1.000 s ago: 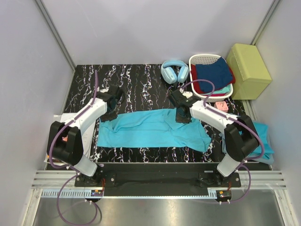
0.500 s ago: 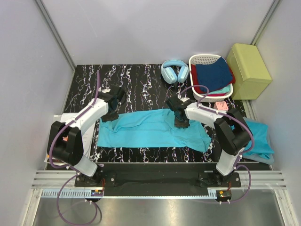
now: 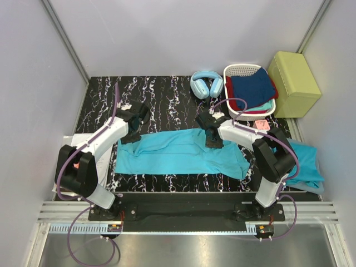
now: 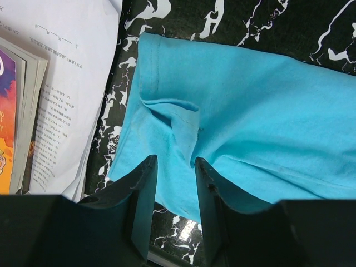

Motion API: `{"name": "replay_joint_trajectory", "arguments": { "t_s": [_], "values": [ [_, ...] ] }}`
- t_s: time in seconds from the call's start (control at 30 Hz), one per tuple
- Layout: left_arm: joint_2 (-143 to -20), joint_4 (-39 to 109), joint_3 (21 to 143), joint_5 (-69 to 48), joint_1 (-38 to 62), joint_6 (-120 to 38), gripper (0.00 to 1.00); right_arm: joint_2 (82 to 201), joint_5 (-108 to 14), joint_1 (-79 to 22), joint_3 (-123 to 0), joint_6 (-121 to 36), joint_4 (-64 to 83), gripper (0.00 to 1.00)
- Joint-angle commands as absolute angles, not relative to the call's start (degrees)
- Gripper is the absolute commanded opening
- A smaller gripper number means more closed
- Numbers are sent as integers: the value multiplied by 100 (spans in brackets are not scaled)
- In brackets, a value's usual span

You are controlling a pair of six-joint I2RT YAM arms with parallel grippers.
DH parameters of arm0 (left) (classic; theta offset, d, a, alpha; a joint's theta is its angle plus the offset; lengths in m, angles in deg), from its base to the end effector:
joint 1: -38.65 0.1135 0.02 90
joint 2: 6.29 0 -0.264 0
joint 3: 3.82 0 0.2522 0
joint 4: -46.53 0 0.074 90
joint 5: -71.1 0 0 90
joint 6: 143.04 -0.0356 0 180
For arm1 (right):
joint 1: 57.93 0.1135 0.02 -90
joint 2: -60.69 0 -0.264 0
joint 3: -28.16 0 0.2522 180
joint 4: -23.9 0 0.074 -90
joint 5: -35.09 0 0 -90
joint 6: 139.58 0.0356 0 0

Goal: Fold and stack the t-shirts
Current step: Fold the other side of the tshirt into a rectangle

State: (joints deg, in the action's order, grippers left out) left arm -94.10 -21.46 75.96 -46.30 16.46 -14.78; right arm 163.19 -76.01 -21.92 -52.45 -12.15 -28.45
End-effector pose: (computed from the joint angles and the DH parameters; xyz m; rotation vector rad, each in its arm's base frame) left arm 0.2702 -0.0925 0.2396 -0.4516 2.6290 0.3971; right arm 0.2828 0.1897 0.1740 0.1030 2.6973 -0.1795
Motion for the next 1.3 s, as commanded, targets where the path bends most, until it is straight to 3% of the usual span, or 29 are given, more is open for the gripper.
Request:
{"name": "replay_joint_trajectory", "arguments": {
  "t_s": [0.0, 0.53, 1.27],
  "values": [
    [-9242, -2110, 7753, -4694, 1589, -1436, 39, 16387, -7943, -2163, -5389, -1074, -2792, 36],
    [-9392, -2119, 7972, -4703, 1422, -1401, 39, 15623, -8128, -2198, -5240, -950, -3099, 38],
    [-9497, -2154, 7990, -4791, 1378, -1436, 39, 16300, -7970, -2532, -5231, -1108, -2616, 37]
  ]
}}
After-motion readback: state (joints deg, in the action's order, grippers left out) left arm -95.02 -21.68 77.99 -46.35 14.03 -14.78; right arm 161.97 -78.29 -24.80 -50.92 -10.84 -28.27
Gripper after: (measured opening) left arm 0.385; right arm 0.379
